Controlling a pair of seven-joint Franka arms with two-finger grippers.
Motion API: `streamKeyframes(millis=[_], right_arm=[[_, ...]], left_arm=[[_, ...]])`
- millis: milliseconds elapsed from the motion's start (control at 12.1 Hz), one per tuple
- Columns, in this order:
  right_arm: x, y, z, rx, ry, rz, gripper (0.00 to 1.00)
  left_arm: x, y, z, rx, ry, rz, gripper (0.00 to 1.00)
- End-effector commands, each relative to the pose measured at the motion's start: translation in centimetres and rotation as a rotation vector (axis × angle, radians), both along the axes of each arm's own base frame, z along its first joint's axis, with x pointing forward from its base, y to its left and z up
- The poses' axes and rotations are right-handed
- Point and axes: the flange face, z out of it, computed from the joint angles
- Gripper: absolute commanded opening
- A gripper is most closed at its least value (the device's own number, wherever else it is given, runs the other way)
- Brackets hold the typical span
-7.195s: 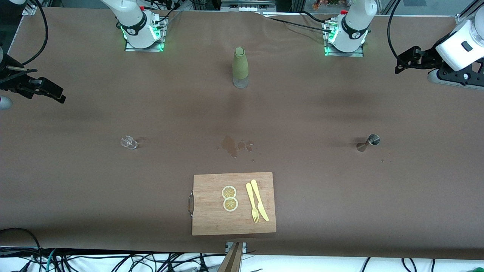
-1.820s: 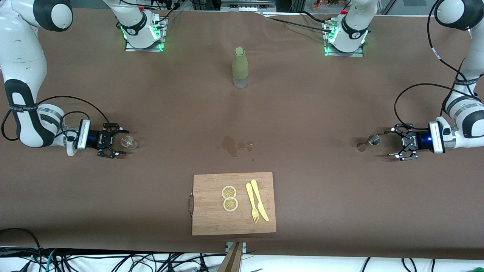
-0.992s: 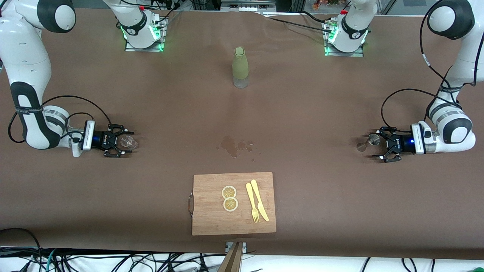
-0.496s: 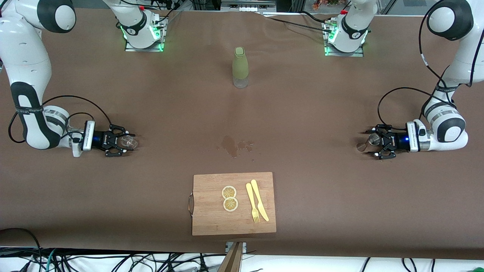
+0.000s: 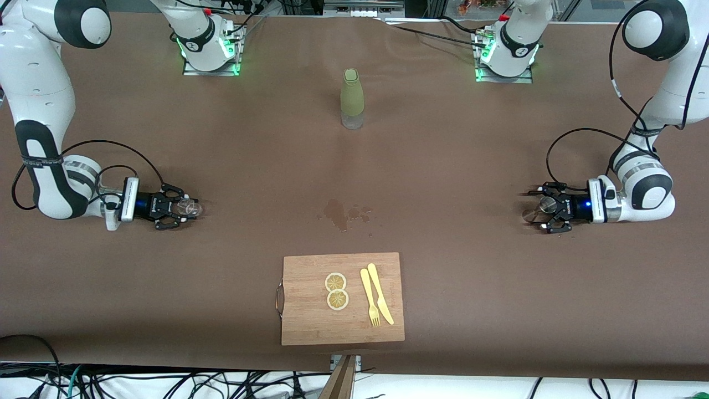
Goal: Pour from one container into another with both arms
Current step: 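Close the left gripper on the jigger while the right gripper grasps the glass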
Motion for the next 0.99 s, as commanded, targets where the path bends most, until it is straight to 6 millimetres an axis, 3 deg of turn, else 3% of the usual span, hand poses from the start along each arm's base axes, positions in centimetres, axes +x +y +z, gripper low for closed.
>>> streamKeyframes(millis=[0,414,744,910], right_arm=[[0.8,0.2,-0.2,-0.007,-0.003,-0.015,0.37],[2.2,0.7,0.8,-0.048,0.012,-0.03,0.34],[4.0,2.7,2.5,-0.077,0.03,-0.019,0.34],[5.0,3.3,3.6,-0.11,0.074,-0.001,0.23]], left_arm=[[-0.1,-0.4,0.2,-0.011,-0.043,0.017,0.99],[0.2,-1.3,0.2,-0.02,-0.043,0.015,0.99],[0.7,-2.7,0.1,-0.033,-0.064,0.014,0.96],[0.7,-2.9,0.0,-0.034,-0.064,0.01,0.91]])
